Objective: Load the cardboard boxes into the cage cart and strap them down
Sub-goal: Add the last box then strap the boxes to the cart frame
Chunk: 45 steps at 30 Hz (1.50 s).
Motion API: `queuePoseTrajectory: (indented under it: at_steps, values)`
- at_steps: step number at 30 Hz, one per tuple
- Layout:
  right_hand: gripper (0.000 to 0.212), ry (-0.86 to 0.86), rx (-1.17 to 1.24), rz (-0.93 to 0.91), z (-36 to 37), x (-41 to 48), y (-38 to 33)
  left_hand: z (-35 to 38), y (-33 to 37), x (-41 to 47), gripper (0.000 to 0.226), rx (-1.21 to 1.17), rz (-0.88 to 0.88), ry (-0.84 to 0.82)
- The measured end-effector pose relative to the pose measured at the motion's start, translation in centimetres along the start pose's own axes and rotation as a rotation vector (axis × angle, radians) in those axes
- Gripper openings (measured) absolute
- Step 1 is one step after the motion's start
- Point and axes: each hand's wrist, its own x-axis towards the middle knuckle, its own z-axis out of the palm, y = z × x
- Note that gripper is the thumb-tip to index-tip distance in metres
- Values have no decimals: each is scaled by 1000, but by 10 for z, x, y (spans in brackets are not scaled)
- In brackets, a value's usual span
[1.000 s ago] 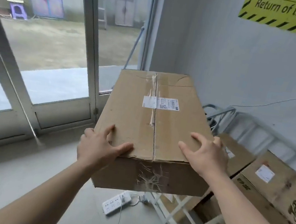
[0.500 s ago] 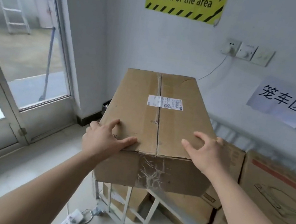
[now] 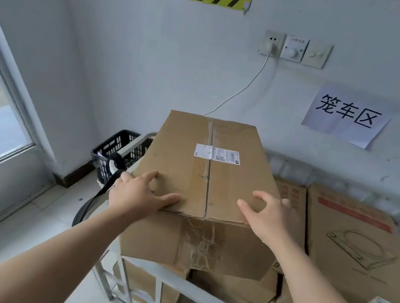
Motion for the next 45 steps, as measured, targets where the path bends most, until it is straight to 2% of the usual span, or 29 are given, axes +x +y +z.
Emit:
queuePoseTrajectory:
  at_steps: [16,24,30,38,45]
  values:
    - [63,-71,20,265,112,61,-58,22,-38,157,98,180,125,-219]
    - [60,-90,0,277,132,102,-74,36,-45,196,98,139,93,-241]
    - [62,-191,103,325,155,119,-63,30,-16,224,87,287,153,-242]
    - [62,-245,71,307,169,153,-57,63,-16,250,93,250,93,-290]
    - [69,-280,59,277,200,162,-57,107,-44,268,96,203,8,-386]
